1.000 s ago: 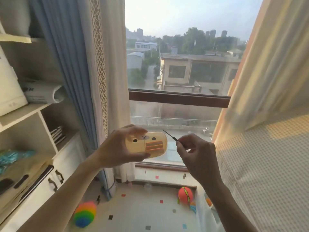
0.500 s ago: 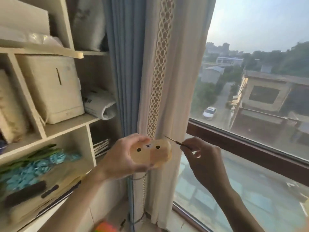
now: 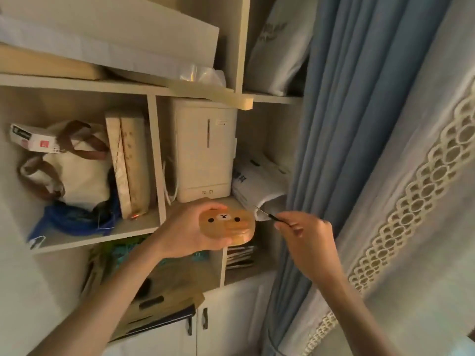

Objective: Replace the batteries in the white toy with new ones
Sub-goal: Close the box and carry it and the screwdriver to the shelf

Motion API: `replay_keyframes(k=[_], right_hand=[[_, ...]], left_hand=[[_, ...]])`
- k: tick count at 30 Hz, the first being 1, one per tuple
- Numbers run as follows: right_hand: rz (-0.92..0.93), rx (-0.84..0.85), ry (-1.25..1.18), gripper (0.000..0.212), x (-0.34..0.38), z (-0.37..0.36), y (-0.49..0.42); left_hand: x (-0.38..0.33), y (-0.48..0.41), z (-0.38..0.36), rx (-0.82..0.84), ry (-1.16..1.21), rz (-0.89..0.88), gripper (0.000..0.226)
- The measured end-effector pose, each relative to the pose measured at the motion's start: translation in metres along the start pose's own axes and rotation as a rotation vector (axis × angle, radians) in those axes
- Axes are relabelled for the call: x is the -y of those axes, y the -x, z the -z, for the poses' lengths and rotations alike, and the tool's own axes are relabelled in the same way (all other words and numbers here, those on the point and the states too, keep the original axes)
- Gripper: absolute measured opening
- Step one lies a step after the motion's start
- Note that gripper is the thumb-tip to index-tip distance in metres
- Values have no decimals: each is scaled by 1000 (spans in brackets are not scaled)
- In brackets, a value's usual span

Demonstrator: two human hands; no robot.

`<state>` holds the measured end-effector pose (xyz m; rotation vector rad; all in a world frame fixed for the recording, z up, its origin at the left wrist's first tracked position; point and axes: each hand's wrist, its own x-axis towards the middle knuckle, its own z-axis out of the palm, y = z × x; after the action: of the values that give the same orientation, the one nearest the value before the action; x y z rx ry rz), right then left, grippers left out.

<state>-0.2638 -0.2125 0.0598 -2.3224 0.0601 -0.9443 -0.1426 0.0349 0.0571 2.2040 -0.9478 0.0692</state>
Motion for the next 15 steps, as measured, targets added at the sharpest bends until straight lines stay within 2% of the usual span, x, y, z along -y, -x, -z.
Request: replay_keyframes(k=[4,7,15], right_hand=[[43,119,91,13,-21,-48,-51],[32,233,174,28,-40,-91,-91],[145,444,593,15,-69,-186,-153]], left_hand=[[38,-30,10,2,-55,128,80],[62,-56,10,-14,-95,218,83],[119,-118,-12,68,-343,446,79]])
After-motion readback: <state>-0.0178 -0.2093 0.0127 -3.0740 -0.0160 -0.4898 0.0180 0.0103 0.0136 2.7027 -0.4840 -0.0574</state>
